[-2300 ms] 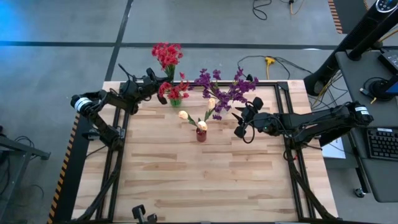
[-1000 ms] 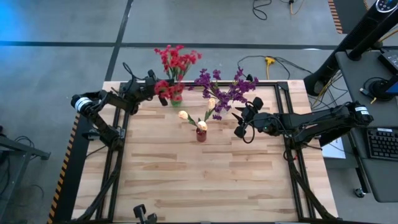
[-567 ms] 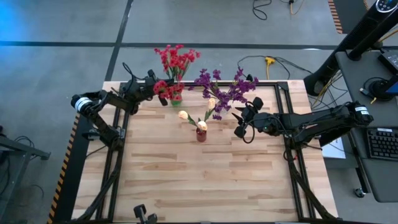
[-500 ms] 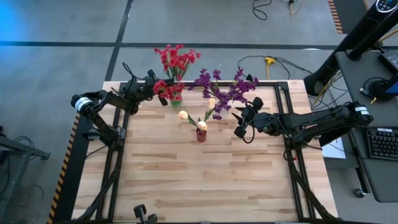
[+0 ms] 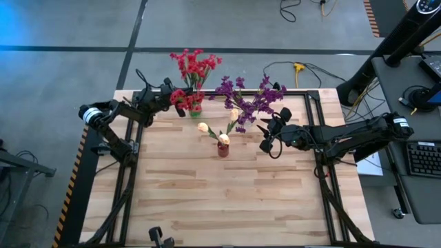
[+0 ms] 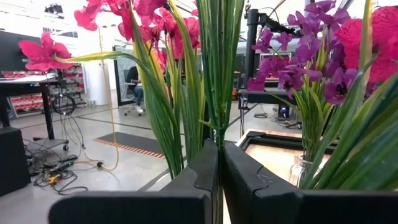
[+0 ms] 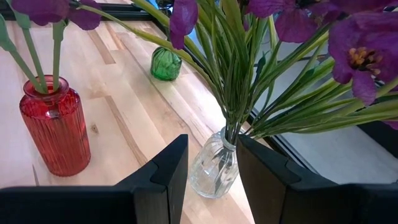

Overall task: Sort flowers into vase by color
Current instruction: Put the red flowers into the green vase

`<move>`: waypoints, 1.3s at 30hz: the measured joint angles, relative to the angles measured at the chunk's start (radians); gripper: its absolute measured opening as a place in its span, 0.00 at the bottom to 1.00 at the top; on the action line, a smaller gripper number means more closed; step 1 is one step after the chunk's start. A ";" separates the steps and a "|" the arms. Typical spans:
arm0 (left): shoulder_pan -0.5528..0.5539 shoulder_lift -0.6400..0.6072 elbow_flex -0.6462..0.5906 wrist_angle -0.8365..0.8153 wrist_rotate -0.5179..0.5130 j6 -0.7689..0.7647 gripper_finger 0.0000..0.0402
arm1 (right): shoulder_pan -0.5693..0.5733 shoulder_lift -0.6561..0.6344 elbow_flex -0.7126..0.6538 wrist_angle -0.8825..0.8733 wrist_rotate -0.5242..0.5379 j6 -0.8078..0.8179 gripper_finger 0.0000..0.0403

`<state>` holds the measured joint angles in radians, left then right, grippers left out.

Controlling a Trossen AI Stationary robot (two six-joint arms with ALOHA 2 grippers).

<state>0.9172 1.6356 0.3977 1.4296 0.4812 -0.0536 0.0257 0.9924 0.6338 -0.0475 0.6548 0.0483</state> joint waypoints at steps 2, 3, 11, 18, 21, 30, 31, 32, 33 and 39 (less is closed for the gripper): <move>0.000 0.000 0.000 -0.003 0.000 0.005 0.00 | 0.000 0.000 0.000 0.000 0.000 0.000 0.32; 0.000 -0.001 0.000 -0.007 0.000 0.009 0.01 | 0.000 0.000 0.000 0.000 0.000 0.000 0.32; 0.000 -0.001 -0.002 -0.041 0.004 0.040 0.14 | 0.000 0.000 0.000 -0.001 -0.001 0.000 0.32; 0.000 -0.001 -0.002 -0.053 0.030 0.068 0.26 | 0.000 0.000 0.000 -0.001 -0.001 0.000 0.32; 0.001 -0.001 -0.002 -0.061 0.030 0.069 0.29 | 0.000 0.000 0.000 -0.001 -0.001 0.000 0.32; 0.004 -0.001 -0.002 -0.114 0.029 0.105 0.31 | 0.000 0.000 0.000 -0.003 -0.002 0.000 0.32; 0.005 -0.001 -0.002 -0.118 0.029 0.105 0.31 | 0.000 0.000 0.000 -0.003 -0.002 0.000 0.32; 0.005 -0.001 -0.002 -0.124 0.029 0.105 0.31 | 0.000 0.000 0.000 -0.003 -0.002 0.000 0.32; 0.006 -0.001 -0.002 -0.133 0.029 0.105 0.31 | 0.000 0.000 0.000 -0.003 -0.002 0.000 0.32; 0.010 -0.001 -0.005 -0.154 0.026 0.122 0.31 | 0.000 0.000 0.000 -0.002 -0.002 0.000 0.32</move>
<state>0.9276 1.6348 0.3924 1.2758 0.5072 0.0686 0.0257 0.9924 0.6338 -0.0499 0.6529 0.0483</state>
